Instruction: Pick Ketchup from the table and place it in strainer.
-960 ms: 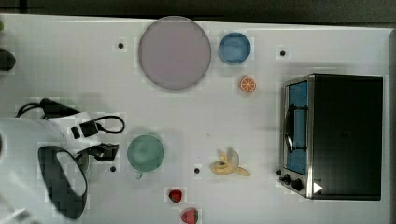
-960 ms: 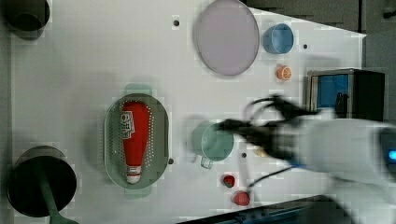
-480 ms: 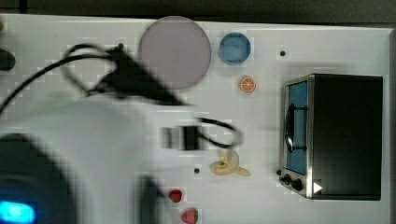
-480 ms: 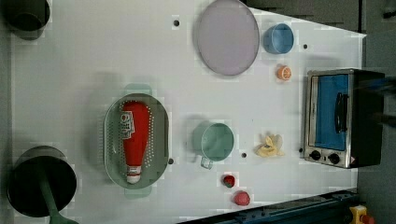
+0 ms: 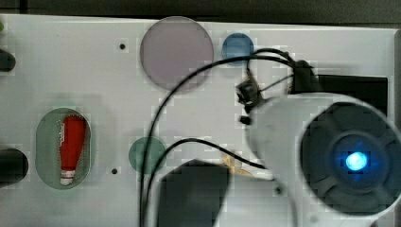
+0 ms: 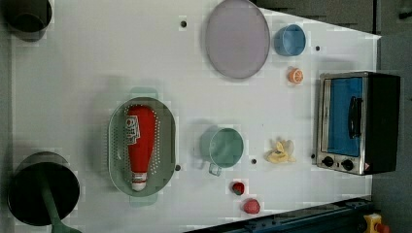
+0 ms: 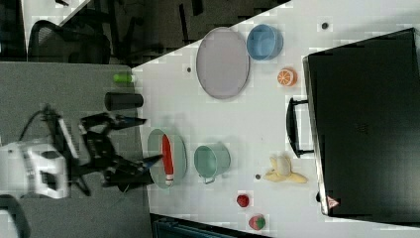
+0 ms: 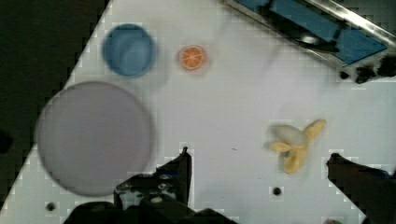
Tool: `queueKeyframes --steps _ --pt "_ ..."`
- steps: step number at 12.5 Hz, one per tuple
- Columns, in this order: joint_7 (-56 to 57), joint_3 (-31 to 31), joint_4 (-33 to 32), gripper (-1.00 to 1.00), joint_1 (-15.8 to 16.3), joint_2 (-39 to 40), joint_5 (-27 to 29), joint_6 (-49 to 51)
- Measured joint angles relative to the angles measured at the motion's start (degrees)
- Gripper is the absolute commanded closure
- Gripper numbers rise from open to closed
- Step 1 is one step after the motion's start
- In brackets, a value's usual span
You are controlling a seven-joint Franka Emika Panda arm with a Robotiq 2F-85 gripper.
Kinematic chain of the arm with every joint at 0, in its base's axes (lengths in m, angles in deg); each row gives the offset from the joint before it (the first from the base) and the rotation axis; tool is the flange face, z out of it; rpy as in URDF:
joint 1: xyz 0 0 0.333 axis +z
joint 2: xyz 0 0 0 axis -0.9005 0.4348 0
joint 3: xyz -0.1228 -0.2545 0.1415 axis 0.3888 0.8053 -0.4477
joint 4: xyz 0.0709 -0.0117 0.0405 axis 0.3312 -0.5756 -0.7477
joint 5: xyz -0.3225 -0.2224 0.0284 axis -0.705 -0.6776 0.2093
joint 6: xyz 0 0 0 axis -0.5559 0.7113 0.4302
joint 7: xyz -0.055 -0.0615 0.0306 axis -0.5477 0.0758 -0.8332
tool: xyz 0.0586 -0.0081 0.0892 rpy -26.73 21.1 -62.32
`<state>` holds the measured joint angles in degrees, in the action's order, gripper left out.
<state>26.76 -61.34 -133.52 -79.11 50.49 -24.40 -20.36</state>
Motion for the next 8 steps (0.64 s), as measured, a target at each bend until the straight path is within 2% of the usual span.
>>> queueKeyframes --steps 2,6,8 --pt "0.5 0.55 -0.28 -1.0 -0.29 1.48 0.01 1.5" --pt "0.66 -3.15 -1.12 -1.0 0.36 1.63 0.52 3.03" --pt "0.66 -4.27 -1.01 -1.0 2.14 1.62 0.89 4.3"
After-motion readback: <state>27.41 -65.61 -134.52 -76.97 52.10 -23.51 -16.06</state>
